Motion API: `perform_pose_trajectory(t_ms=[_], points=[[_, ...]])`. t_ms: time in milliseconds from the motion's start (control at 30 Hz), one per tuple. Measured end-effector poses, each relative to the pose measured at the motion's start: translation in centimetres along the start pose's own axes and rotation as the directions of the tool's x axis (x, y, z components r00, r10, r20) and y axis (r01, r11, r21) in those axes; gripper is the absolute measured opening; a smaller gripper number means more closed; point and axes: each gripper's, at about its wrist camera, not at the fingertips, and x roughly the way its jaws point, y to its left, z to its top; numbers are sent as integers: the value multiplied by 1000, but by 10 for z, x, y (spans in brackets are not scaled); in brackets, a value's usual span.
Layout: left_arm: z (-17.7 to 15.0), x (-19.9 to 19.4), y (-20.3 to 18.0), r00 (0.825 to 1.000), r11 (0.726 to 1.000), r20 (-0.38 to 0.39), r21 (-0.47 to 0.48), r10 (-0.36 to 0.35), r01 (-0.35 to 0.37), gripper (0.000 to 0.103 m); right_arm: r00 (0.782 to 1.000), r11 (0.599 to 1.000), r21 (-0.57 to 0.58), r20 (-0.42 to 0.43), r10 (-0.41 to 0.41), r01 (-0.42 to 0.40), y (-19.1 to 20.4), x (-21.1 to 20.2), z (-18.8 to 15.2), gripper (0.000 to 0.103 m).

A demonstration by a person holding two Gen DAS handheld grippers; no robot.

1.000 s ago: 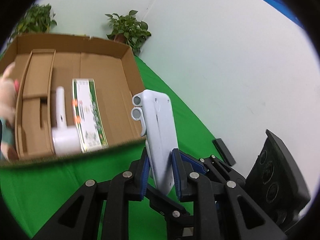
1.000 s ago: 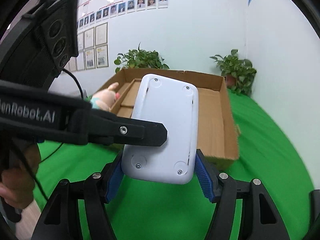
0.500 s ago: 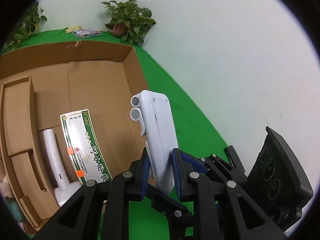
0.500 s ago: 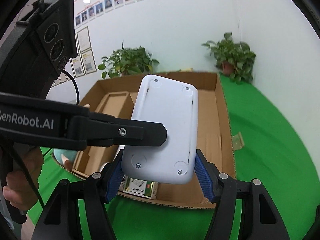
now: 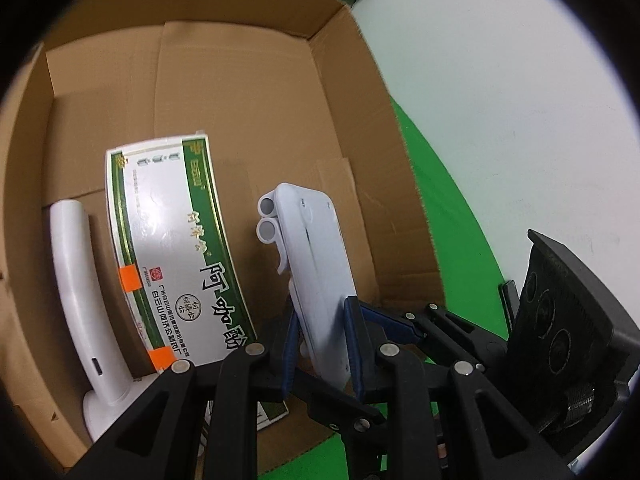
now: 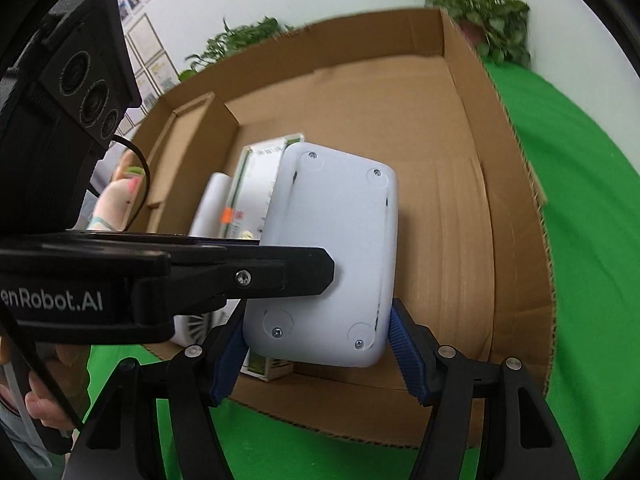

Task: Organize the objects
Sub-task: 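Carry the white device over the tray beside the medicine box, then lower the white device into the tray and open the left gripper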

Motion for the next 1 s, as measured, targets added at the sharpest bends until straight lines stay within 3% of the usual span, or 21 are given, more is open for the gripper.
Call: perform_pose_trajectory(t_ms=[133, 367, 867, 900, 967, 1000], points=[[-5, 13, 7, 999, 1000, -27, -15, 19, -20, 23, 998, 1000, 19, -57, 0, 2, 3, 9, -11, 63], [-13, 10, 6, 999, 999, -20, -26, 36, -37, 25, 997, 1000, 5, -76, -1, 1, 4, 5, -12, 64], [-30, -30, -1, 995, 997, 68, 29, 69, -71, 22, 997, 1000, -3, -81, -12, 12, 8, -9, -13, 71], [-32, -33, 0, 995, 997, 73, 31, 70, -72, 22, 997, 1000, -5, -78, -26, 26, 7, -10, -13, 70], [-36, -37, 1, 994, 996, 81, 37, 75, -79, 22, 995, 999, -21, -87, -51, 49, 7, -8, -15, 50], [-39, -40, 1, 993, 995, 89, 42, 82, -86, 22, 991, 995, -47, -96, -93, 89, 9, -6, -17, 46]])
